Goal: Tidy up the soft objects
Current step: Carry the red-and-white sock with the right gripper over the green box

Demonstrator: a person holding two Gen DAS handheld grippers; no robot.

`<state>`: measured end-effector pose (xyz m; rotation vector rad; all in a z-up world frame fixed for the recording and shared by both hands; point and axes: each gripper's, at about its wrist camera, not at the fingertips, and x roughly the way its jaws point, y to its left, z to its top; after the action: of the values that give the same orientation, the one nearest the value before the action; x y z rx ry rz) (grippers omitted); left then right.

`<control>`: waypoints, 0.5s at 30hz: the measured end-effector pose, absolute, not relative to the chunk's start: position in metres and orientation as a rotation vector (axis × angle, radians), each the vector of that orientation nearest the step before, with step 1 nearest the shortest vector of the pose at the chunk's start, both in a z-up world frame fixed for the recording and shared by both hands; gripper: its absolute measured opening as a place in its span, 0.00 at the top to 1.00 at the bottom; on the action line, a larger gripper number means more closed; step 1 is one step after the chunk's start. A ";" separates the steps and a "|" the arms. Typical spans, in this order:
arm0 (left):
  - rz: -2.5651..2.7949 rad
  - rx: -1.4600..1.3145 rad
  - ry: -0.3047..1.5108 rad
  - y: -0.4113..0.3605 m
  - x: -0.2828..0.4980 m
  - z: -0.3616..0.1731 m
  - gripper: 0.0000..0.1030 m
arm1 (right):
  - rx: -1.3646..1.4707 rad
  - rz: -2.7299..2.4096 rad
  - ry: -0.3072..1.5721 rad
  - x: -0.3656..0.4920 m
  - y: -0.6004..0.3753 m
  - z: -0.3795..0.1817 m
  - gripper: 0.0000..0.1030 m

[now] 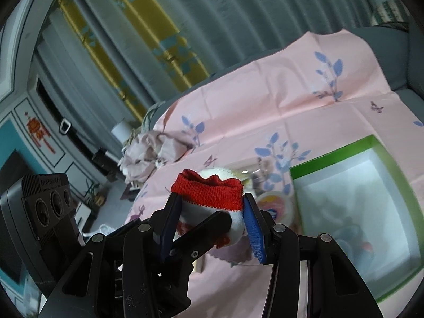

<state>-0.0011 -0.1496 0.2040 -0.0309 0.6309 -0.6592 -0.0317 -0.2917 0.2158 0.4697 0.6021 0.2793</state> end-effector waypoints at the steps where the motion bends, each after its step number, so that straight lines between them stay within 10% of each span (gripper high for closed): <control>1: -0.670 -0.025 0.628 -0.155 -0.002 0.206 0.56 | 0.473 0.271 0.595 -0.034 -0.295 0.217 0.51; 15: -0.851 0.073 0.679 -0.255 -0.006 0.201 0.56 | 0.611 0.047 0.540 -0.071 -0.385 0.201 0.51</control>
<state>-0.0060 -0.2550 0.2006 0.0731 0.6794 -0.8513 -0.0714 -0.3848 0.2013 0.6115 0.5400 0.0468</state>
